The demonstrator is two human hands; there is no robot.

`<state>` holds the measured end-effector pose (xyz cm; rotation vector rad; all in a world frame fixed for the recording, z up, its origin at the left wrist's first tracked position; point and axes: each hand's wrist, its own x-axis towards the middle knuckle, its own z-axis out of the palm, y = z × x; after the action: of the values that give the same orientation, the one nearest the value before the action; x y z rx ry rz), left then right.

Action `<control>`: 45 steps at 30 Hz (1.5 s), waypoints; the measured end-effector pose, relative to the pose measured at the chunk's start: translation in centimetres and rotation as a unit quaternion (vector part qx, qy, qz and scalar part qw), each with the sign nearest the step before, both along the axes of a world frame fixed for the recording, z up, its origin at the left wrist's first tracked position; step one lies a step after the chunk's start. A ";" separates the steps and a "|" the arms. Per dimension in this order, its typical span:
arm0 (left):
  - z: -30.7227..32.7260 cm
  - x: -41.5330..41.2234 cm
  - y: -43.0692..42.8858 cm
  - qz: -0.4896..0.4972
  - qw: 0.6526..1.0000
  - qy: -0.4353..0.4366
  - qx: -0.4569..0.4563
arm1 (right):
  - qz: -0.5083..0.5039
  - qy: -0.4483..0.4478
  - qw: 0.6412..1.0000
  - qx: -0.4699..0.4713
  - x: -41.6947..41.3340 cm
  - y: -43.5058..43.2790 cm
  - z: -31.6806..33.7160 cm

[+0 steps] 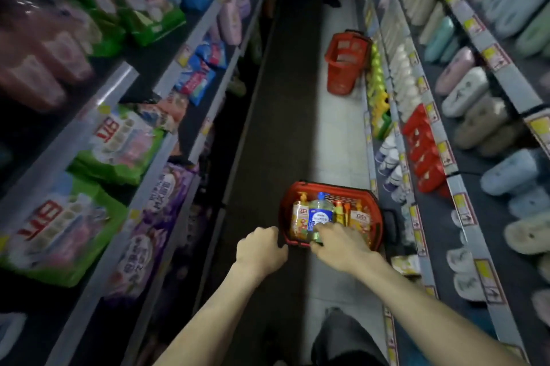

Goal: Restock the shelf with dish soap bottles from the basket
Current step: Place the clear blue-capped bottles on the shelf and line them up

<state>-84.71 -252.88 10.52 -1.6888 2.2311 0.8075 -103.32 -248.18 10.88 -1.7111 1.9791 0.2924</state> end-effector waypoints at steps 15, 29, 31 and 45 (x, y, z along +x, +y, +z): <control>-8.8 -15.3 -10.0 -0.003 0.986 -0.030 0.165 | 0.025 -0.070 0.990 0.119 -14.1 -10.1 -10.0; -22.4 -20.0 -16.3 -0.081 0.959 -0.119 0.246 | -0.045 -0.121 0.963 0.235 -19.5 -15.4 -21.3; -24.7 -20.4 -17.3 -0.098 0.958 -0.128 0.239 | -0.076 -0.122 0.963 0.227 -19.7 -16.1 -23.1; -40.4 -23.4 -22.1 -0.148 0.950 -0.169 0.219 | -0.199 -0.122 0.939 0.255 -19.4 -20.0 -38.0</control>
<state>-108.15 -274.94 -29.89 -1.1521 1.8389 0.7921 -122.74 -268.18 -27.16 -0.9524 1.8073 0.3839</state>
